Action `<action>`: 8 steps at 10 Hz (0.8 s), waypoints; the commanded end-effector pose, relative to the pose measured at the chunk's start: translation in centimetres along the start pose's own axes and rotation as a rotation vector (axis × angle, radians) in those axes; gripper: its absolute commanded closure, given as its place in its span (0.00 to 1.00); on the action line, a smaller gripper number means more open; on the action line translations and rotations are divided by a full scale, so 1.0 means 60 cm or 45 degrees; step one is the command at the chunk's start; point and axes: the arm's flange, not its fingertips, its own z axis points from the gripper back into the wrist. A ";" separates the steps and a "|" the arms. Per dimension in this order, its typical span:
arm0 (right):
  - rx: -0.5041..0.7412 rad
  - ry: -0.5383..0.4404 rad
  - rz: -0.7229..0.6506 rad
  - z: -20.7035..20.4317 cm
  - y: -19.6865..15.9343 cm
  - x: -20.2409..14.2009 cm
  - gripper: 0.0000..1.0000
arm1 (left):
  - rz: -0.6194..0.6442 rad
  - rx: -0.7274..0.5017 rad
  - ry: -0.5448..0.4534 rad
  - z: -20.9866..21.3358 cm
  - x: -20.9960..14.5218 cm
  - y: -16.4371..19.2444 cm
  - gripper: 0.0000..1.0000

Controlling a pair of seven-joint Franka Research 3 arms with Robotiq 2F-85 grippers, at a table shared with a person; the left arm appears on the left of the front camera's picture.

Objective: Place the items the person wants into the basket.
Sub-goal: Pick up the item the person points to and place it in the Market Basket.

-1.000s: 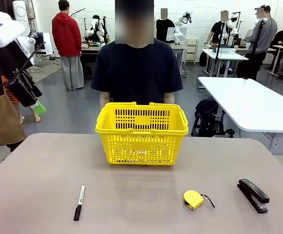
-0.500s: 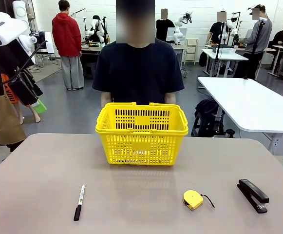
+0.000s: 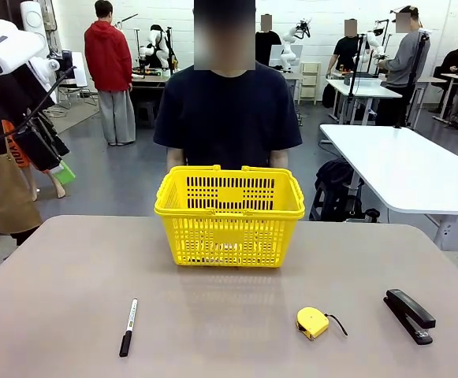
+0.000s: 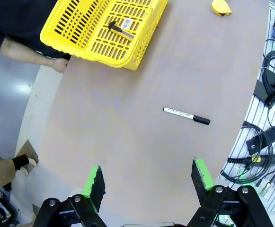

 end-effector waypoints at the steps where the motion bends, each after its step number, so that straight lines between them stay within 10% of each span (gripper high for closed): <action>1: 0.027 -0.010 0.016 -0.002 -0.001 -0.001 0.00 | -0.016 -0.150 -0.193 0.036 -0.034 0.024 0.05; 3: 0.027 -0.010 0.016 -0.002 -0.001 -0.001 0.00 | -0.014 -0.431 -0.499 0.104 -0.111 0.057 0.05; 8: 0.027 -0.010 0.016 -0.002 -0.001 -0.001 0.00 | 0.115 -0.415 -0.667 0.172 -0.277 0.096 0.05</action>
